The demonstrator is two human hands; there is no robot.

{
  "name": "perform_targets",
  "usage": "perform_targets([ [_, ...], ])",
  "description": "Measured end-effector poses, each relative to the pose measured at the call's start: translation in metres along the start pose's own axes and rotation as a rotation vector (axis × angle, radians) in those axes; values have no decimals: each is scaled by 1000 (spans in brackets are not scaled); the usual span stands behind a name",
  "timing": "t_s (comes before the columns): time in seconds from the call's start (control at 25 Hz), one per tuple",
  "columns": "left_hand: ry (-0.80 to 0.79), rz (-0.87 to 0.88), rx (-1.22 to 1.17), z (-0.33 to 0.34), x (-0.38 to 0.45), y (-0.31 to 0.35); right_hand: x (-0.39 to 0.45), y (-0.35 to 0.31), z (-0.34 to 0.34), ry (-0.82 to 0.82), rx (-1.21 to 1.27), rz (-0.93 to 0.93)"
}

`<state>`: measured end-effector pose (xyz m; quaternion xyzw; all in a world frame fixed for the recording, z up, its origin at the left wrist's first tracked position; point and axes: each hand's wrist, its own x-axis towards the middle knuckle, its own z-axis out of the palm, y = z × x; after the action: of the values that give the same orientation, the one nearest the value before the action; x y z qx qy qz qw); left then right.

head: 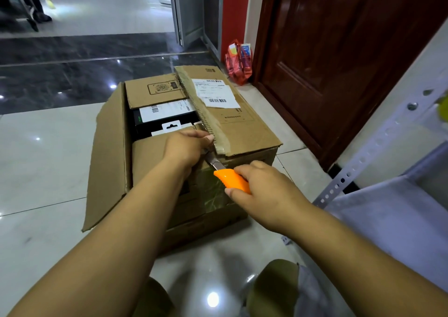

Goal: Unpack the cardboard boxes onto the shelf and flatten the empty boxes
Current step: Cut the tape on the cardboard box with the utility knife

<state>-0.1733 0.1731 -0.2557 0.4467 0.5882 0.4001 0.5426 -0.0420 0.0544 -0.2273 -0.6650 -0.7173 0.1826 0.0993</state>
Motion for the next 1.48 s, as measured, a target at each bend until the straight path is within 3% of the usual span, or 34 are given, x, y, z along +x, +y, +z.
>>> perform_targets([
  [0.64, 25, 16, -21, 0, -7, 4, 1, -27, -3, -48, -174, 87],
  [0.84, 24, 18, -87, 0, -7, 9, -1, -2, -11, 38, -248, 164],
  [1.2, -49, 50, -123, -8, -7, 5, 5, 23, -6, 58, -19, -25],
  [1.36, 4, 62, -82, -21, -16, 3, 4, 30, -5, 126, 168, -38],
  [1.48, 85, 114, -3, -35, -20, -2, 12, 27, -2, 209, 113, -19],
])
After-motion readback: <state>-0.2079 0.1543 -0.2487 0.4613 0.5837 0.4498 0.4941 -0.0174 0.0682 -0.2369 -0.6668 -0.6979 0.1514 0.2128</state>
